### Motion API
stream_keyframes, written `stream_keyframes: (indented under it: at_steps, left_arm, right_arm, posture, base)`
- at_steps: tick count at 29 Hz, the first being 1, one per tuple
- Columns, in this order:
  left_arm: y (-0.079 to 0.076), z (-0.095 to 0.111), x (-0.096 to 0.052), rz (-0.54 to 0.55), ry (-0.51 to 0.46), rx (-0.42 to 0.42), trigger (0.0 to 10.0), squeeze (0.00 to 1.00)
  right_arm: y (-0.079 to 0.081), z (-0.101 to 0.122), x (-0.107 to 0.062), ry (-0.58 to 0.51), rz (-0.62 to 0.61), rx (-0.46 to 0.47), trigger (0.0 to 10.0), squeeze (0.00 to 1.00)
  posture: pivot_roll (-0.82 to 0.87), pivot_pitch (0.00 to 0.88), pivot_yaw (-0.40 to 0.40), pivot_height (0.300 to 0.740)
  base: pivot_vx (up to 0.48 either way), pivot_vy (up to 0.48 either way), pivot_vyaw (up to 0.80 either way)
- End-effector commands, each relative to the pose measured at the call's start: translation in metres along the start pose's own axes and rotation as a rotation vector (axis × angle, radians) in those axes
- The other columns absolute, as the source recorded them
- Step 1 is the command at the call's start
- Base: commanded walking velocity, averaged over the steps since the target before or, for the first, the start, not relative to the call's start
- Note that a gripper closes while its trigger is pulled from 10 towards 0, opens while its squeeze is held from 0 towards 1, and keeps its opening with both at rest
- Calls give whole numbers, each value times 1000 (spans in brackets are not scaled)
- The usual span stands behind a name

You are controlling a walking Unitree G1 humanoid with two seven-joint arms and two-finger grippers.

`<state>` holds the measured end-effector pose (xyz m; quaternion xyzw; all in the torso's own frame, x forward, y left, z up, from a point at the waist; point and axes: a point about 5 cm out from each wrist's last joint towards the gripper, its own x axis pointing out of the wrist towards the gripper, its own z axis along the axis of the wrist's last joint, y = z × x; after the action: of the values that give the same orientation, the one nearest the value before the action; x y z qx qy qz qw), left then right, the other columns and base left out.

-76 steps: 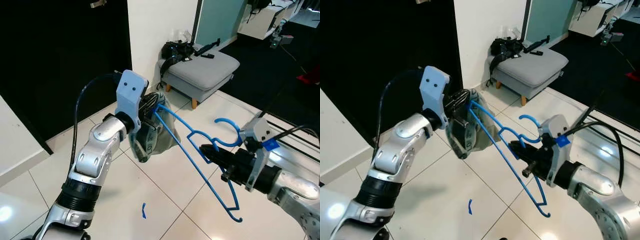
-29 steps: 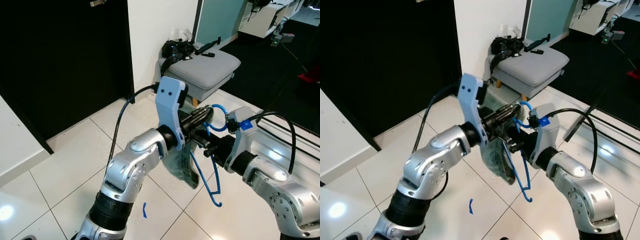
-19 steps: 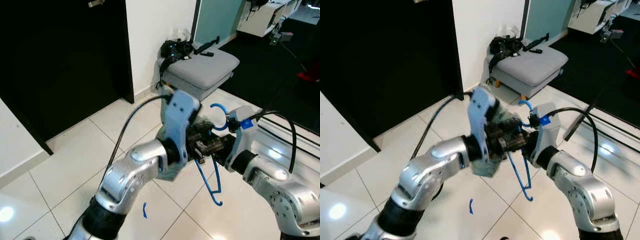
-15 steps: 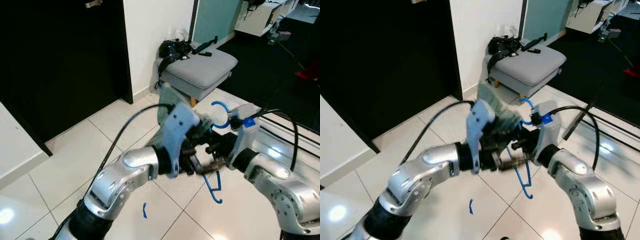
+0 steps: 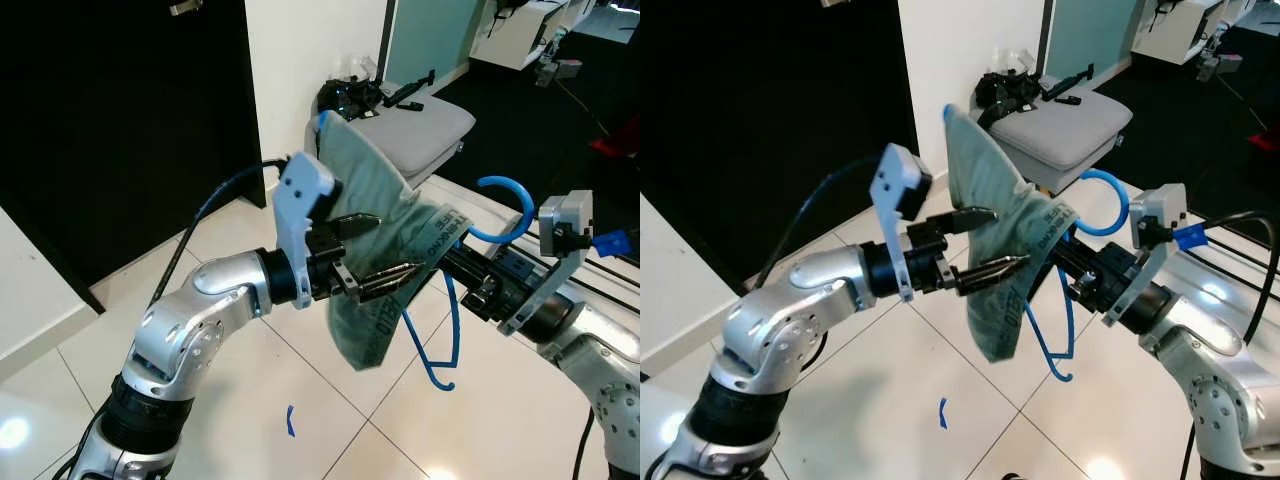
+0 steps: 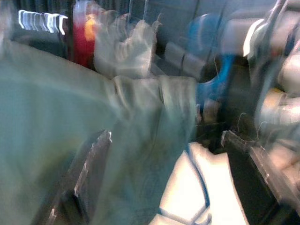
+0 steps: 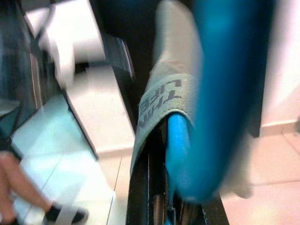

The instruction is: Hang hanger

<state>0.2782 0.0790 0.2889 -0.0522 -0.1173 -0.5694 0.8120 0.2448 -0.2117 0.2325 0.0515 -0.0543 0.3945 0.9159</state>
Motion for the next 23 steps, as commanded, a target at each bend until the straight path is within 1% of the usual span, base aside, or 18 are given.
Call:
stream_keyframes:
  at_steps: [1, 2, 4, 5, 6, 7, 8, 9, 11, 12, 13, 14, 15, 17, 18, 21, 22, 23]
  left_arm:
    - [1, 27, -15, -54, -99, 12, 10000, 1000]
    - [1, 27, -15, -54, -99, 12, 10000, 1000]
    - [2, 44, -28, -103, -144, 32, 10000, 1000]
    - [2, 44, -28, -103, -144, 32, 10000, 1000]
    - [3, 52, -35, -117, -155, 54, 10000, 1000]
    - [3, 52, -35, -117, -155, 54, 10000, 1000]
    - [4, 57, -39, -124, -159, 70, 10000, 1000]
    - [5, 59, -42, -126, -139, 100, 10000, 1000]
    - [5, 60, -43, -127, -123, 117, 10000, 1000]
    - [5, 59, -45, -142, -75, 150, 10000, 208]
    - [4, 57, -46, -164, -30, 176, 10000, 0]
    - [4, 57, -47, -182, -2, 186, 10000, 0]
    - [1, 54, -48, -217, 47, 201, 10000, 0]
    - [-2, 50, -50, -261, 106, 207, 10000, 0]
    - [-2, 50, -50, -261, 106, 207, 10000, 0]
    - [-3, 34, -48, -334, 275, 276, 10000, 0]
    - [-3, 34, -48, -334, 275, 276, 10000, 0]
    - [-2, 30, -46, -342, 318, 298, 10000, 0]
  right_arm:
    - [-4, 3, -10, -12, 14, -19, 10000, 0]
    - [-4, 3, -10, -12, 14, -19, 10000, 0]
    - [-5, 1, -17, 22, 46, -22, 10000, 0]
    - [-5, 1, -17, 22, 46, -22, 10000, 0]
    - [-5, 0, -20, 43, 64, -22, 10000, 0]
    - [-5, 0, -20, 43, 64, -22, 10000, 0]
    - [-4, -1, -22, 58, 78, -22, 10000, 0]
    - [-3, -3, -24, 87, 102, -24, 10000, 0]
    - [-2, -4, -25, 105, 117, -26, 10000, 0]
    - [2, -6, -25, 136, 159, -26, 10000, 0]
    - [6, -7, -24, 166, 199, -28, 10000, 0]
    - [9, -9, -24, 185, 227, -30, 10000, 0]
    - [12, -11, -23, 217, 264, -40, 10000, 0]
    - [15, -13, -23, 255, 301, -54, 10000, 0]
    - [15, -13, -23, 255, 301, -54, 10000, 0]
    - [13, -15, -19, 337, 340, -131, 10000, 0]
    - [13, -15, -19, 337, 340, -131, 10000, 0]
    - [13, -14, -17, 353, 350, -153, 10000, 0]
  posture:
    - [-8, 139, 39, 740]
    - [-8, 139, 39, 740]
    - [-6, 139, 39, 740]
    - [-6, 139, 39, 740]
    - [-6, 138, 39, 740]
    - [-6, 138, 39, 740]
    - [-6, 138, 39, 740]
    - [-6, 138, 40, 740]
    - [-6, 138, 40, 740]
    - [-6, 134, 43, 740]
    - [-7, 134, 44, 740]
    - [-7, 134, 44, 740]
    - [-7, 134, 44, 740]
    - [-7, 132, 47, 740]
    - [-7, 132, 47, 740]
    - [2, 126, 55, 740]
    - [2, 126, 55, 740]
    - [3, 125, 57, 740]
  base:
    - [0, 0, 0]
    - [0, 0, 0]
    - [0, 0, 0]
    - [0, 0, 0]
    - [0, 0, 0]
    - [0, 0, 0]
    - [0, 0, 0]
    - [0, 0, 0]
    - [0, 0, 0]
    - [0, 0, 0]
    - [0, 0, 0]
    - [0, 0, 0]
    - [0, 0, 0]
    - [0, 0, 0]
    - [0, 0, 0]
    - [0, 0, 0]
    - [0, 0, 0]
    - [0, 0, 0]
